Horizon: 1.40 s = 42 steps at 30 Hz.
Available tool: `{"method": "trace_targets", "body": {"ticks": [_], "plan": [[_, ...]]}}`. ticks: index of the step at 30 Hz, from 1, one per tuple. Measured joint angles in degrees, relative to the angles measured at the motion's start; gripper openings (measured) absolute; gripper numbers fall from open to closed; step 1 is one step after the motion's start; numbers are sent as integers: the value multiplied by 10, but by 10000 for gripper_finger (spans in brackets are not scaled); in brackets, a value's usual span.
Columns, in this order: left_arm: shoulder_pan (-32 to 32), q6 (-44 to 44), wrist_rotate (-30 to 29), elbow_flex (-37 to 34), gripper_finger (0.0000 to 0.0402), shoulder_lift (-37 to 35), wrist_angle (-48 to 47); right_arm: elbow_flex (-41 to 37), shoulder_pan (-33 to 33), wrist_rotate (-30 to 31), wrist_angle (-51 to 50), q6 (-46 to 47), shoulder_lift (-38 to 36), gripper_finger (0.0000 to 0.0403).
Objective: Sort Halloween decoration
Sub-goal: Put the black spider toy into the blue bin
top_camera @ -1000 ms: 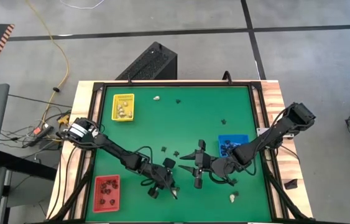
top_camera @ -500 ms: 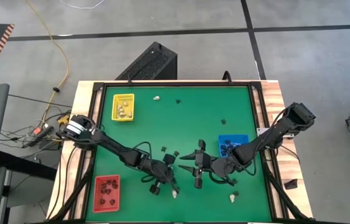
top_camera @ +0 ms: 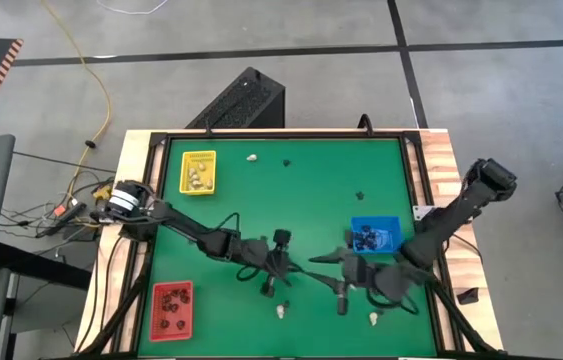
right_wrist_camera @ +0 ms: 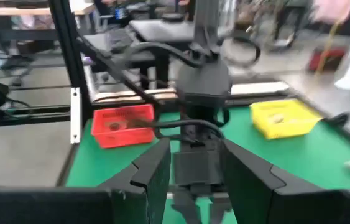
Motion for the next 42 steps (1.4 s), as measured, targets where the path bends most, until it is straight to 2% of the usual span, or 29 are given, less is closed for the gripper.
{"method": "trace_targets", "body": {"ticks": [4,8,13,18,24,28,32,35,37,42], "plan": [[47,-2,7,19,0,47,142,0,63,116,60,-93,2,170],[92,-19,45,100,0,115,159,0,94,158,90,-133,2,170],[127,-37,80,247,0,200,95,0,108,188,87,-142,2,170],[145,-30,82,384,0,267,0,0,115,187,81,-144,2,170],[147,-19,76,498,1,317,-109,0,114,187,71,-161,2,170],[147,10,84,529,23,330,-164,0,114,187,67,-164,2,170],[147,38,70,541,71,329,-182,0,122,187,41,-145,2,170],[147,35,28,547,112,320,-219,0,131,188,27,-120,2,170],[147,55,2,547,133,300,-269,0,136,189,34,-136,-1,170],[144,115,-91,540,150,225,-455,0,140,192,50,-142,-1,170]]}}
